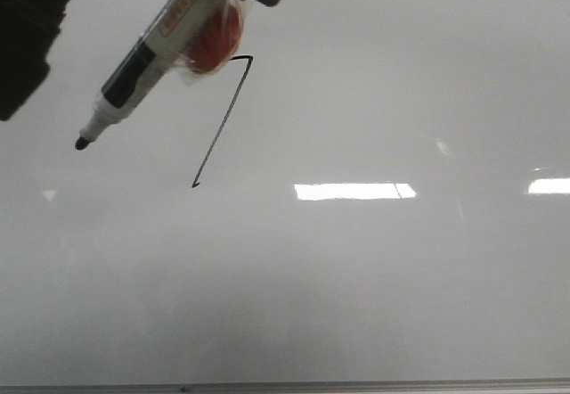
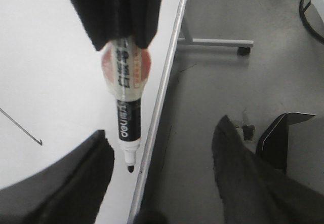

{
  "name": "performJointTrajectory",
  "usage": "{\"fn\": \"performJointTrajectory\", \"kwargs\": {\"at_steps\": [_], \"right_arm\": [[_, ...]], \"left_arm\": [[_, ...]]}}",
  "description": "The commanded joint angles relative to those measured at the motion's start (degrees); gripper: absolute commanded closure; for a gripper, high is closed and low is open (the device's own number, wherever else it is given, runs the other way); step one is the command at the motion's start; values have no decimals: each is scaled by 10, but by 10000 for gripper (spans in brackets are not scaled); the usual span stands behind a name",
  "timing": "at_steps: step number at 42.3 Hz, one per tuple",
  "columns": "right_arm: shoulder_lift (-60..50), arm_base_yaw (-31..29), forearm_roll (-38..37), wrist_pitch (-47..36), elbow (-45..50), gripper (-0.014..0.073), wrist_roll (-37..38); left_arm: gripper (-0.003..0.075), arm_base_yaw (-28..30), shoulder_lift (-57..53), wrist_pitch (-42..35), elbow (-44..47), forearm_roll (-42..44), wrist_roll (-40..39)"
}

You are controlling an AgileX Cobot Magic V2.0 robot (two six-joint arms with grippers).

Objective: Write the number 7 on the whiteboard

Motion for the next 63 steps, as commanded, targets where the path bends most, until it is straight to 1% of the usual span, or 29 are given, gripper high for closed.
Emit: {"fn": "performJointTrajectory", "kwargs": {"at_steps": [1, 6, 9, 13, 19, 23, 26, 28, 30, 32, 34, 35, 36, 38, 39, 40, 41, 42, 46, 48, 50, 54, 60, 63], "right_arm": [[-28, 4, 19, -19, -19, 653, -1], [-36, 17, 28, -17, -19, 653, -1], [-36, 24, 39, -15, -19, 653, -1], [-36, 30, 40, -15, -19, 653, -1], [-36, 30, 40, -15, -19, 653, -1], [-36, 30, 46, -16, -19, 653, -1], [-36, 30, 50, -17, -19, 653, -1], [-36, 30, 51, -18, -19, 650, -1], [-36, 30, 51, -21, -19, 629, -1], [-36, 30, 51, -23, -19, 572, -1], [-36, 30, 51, -25, -19, 493, -1], [-36, 30, 51, -26, -19, 412, -1], [-36, 30, 51, -27, -19, 377, -1], [-36, 29, 51, -26, -19, 237, -1], [-37, 29, 51, -26, -19, 206, 1], [-39, 29, 50, -26, -19, 158, 8], [-40, 28, 47, -26, -19, 137, 18], [-43, 25, 40, -25, -19, 132, 28], [-65, 6, -14, -16, -12, 167, 95], [-88, -13, -49, -15, -1, 181, 134], [-109, -32, -71, -18, 18, 181, 156], [-173, -72, -88, -39, 70, 181, 196], [-282, -143, -89, -129, 186, 181, 281], [-360, -187, -89, -201, 273, 192, 347]], "left_arm": [[281, -5, 4, -41, -21, 11, -2], [290, -5, 13, -64, -21, 13, -2], [333, -5, 18, -81, -21, 13, -2], [380, -5, 24, -80, -21, 13, -2], [502, -5, 24, -80, -21, 13, -1], [624, -5, 24, -80, -21, 13, -1], [687, -5, 24, -79, -21, 13, -1], [718, -5, 24, -78, -21, 13, -1], [741, -5, 24, -76, -21, 13, -1], [741, -5, 24, -76, -21, 13, -1], [741, -5, 24, -76, -21, 13, -1], [741, -5, 24, -76, -21, 13, -1], [741, -5, 24, -75, -21, 13, -1], [741, -5, 24, -74, -21, 13, -1], [741, -5, 24, -71, -21, 13, -1], [741, -4, 24, -70, -21, 13, -1], [741, -2, 24, -67, -21, 13, -1], [741, -1, 24, -66, -21, 13, -2], [741, 15, 23, -66, -17, 13, -9], [741, 30, 19, -74, -10, 13, -19], [741, 44, 12, -81, -3, 12, -23], [741, 88, -4, -82, 13, 5, -36], [741, 173, -36, -82, 38, 6, -100], [741, 248, -51, -82, 52, 6, -146]]}}
